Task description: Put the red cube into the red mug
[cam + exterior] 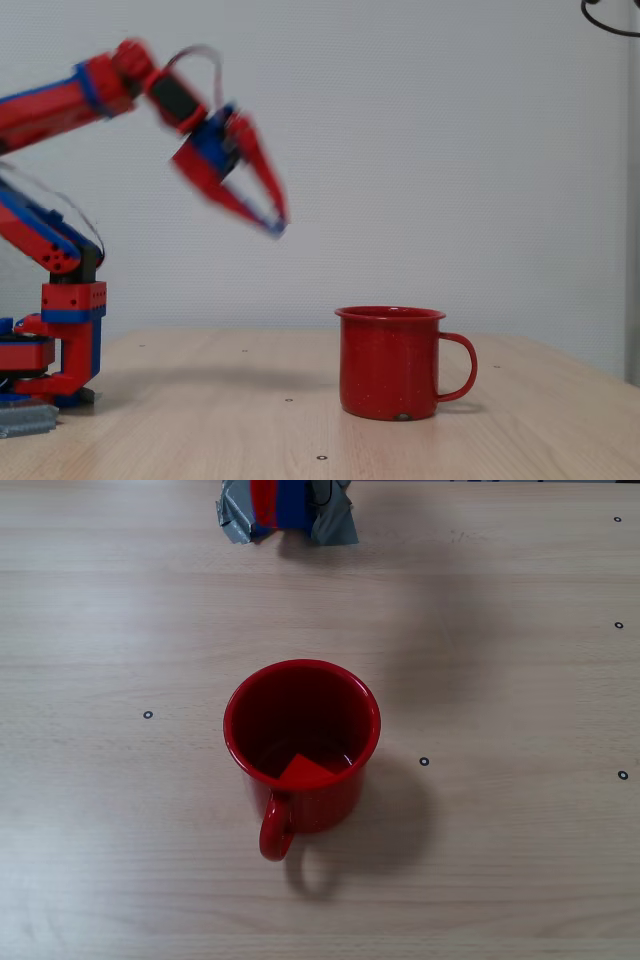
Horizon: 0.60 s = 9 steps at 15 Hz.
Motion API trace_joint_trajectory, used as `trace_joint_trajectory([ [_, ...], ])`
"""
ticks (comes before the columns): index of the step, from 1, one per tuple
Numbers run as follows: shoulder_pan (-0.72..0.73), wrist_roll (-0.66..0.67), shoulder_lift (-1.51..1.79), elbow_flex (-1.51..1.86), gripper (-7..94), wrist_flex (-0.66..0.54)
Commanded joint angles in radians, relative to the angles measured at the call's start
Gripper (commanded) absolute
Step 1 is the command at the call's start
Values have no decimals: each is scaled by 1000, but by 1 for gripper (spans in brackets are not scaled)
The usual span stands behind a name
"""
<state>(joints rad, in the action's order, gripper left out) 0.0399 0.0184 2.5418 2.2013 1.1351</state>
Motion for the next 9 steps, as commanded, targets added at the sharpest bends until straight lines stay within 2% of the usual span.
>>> trace_joint_trajectory([
  [1,-25,31,183,161,0,-34],
  [4,2,51,546,580,0,-28],
  [9,67,29,790,854,0,37],
])
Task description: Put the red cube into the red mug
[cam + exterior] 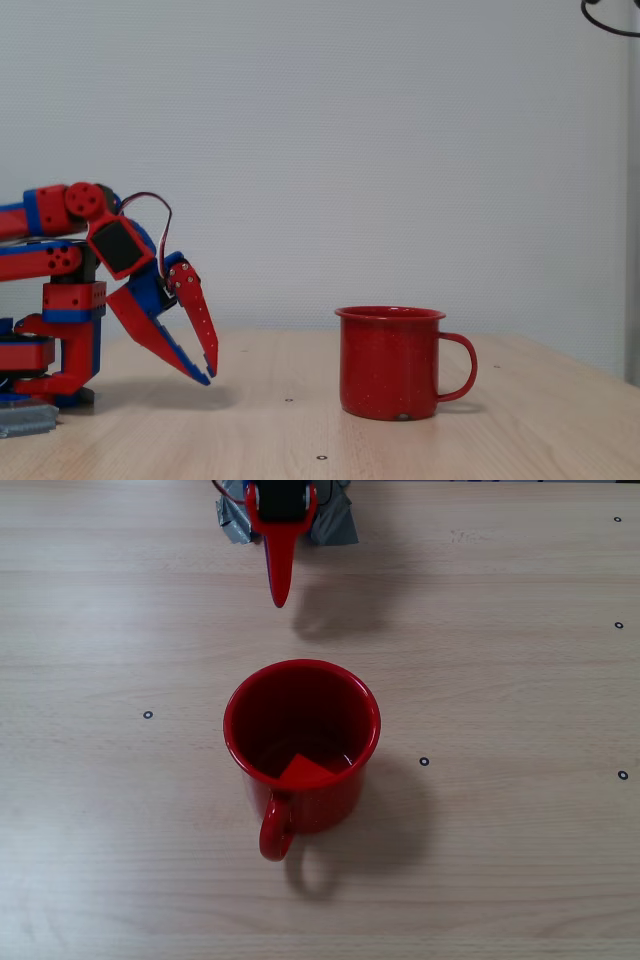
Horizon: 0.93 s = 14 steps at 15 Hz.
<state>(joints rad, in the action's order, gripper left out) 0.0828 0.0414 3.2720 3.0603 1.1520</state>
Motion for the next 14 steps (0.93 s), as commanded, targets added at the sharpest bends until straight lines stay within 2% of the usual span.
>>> trace_joint_trajectory([
  [1,29,11,60,21,0,29],
  [14,23,5,61,29,0,29],
])
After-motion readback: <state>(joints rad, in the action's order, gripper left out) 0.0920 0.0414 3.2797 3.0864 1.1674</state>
